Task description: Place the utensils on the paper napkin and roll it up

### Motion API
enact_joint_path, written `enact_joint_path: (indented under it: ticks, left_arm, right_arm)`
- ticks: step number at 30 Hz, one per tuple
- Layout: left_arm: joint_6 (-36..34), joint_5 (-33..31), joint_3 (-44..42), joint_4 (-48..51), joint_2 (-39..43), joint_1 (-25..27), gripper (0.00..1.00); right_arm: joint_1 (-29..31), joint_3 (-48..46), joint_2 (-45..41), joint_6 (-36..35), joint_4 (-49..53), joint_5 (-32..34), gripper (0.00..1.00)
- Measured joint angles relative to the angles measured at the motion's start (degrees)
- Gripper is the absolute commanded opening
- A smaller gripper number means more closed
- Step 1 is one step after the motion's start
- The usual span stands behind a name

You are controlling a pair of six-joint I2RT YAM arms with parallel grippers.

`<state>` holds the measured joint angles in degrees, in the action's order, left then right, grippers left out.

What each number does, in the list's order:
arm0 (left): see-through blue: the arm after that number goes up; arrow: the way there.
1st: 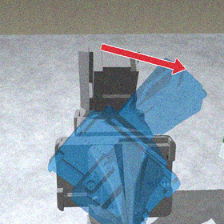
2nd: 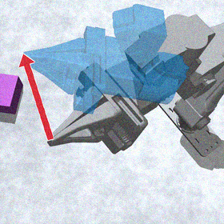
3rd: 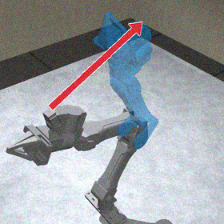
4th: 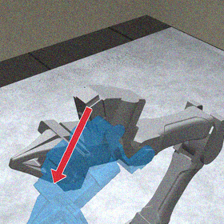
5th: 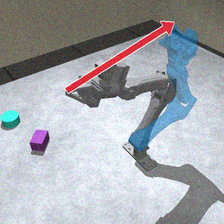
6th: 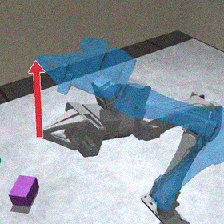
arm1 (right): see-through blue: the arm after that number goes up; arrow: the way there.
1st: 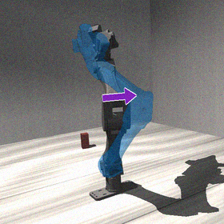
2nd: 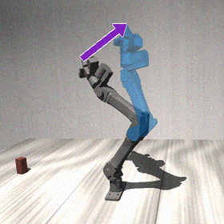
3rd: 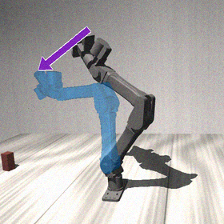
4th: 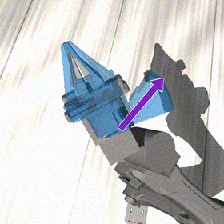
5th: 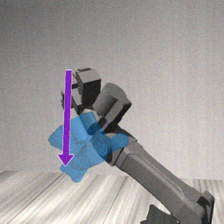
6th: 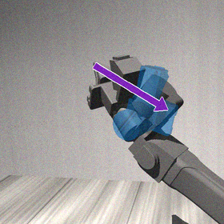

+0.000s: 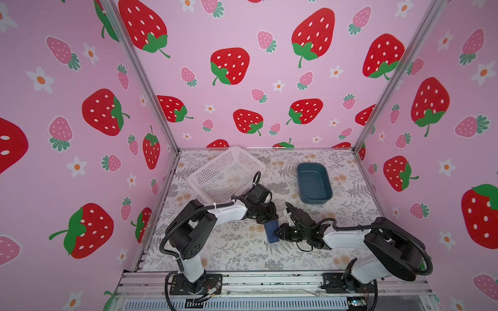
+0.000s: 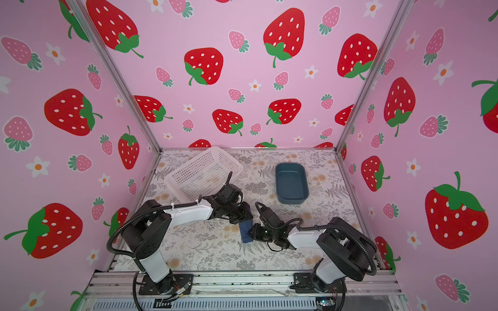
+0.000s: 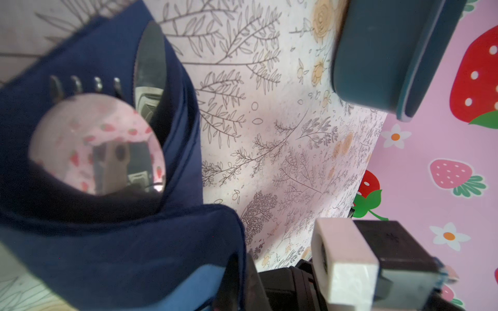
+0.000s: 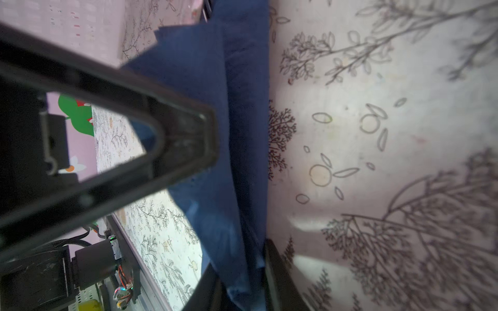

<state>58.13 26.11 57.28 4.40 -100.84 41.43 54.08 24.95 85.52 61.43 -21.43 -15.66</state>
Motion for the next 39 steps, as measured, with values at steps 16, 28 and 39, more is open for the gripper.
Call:
enact_joint_path:
  ticks: [16,28,39]
  left_arm:
    - [-2.6,-4.0,-5.7,3.9,12.5,-3.8,0.31]
    - [-1.6,0.4,-7.0,0.9,4.9,-4.3,0.19]
    - [-1.3,2.1,-7.0,-1.2,1.9,-3.9,0.16]
  right_arm:
    - [0.0,-2.0,-0.3,1.9,-3.0,-1.1,0.22]
    - [0.0,-2.3,-0.3,2.0,-3.1,-1.5,0.19]
    - [0.0,-2.3,-0.3,3.0,-3.3,-2.0,0.26]
